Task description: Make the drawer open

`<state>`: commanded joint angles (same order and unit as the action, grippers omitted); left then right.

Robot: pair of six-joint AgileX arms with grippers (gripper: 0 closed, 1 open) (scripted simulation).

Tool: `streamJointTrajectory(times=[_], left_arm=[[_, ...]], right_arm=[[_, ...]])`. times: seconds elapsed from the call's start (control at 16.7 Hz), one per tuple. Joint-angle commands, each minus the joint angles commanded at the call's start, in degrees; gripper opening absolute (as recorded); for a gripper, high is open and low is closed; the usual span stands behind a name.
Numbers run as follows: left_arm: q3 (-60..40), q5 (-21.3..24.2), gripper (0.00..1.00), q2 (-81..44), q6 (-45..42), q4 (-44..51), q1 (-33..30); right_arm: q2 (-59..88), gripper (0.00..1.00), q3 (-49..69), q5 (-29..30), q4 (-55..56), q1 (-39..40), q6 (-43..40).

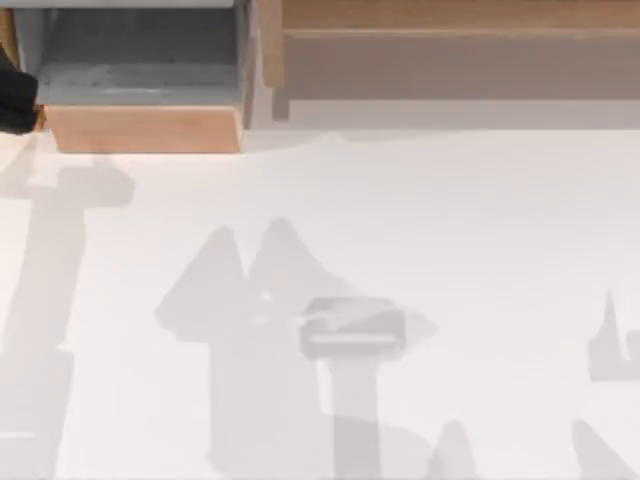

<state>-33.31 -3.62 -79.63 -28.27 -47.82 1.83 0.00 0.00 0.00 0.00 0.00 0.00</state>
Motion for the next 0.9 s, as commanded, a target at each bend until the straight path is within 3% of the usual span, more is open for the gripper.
streamJointTrajectory(times=[0.3, 0.54, 0.72, 0.9], left_arm=[[-13.09, 12.87, 1.0, -22.74, -30.06, -8.71, 12.89], [-22.16, 22.24, 1.0, -38.5, -49.79, -14.61, 19.08], [-27.11, 27.48, 1.0, -46.81, -58.76, -17.82, 21.39], [-29.55, 30.1, 1.0, -50.79, -62.33, -19.4, 22.15]], right_arm=[[0.0, 1.0, 0.0, 0.0, 0.0, 0.0, 0.0], [0.0, 1.0, 0.0, 0.0, 0.0, 0.0, 0.0], [0.0, 1.0, 0.0, 0.0, 0.0, 0.0, 0.0], [0.0, 1.0, 0.0, 0.0, 0.0, 0.0, 0.0]])
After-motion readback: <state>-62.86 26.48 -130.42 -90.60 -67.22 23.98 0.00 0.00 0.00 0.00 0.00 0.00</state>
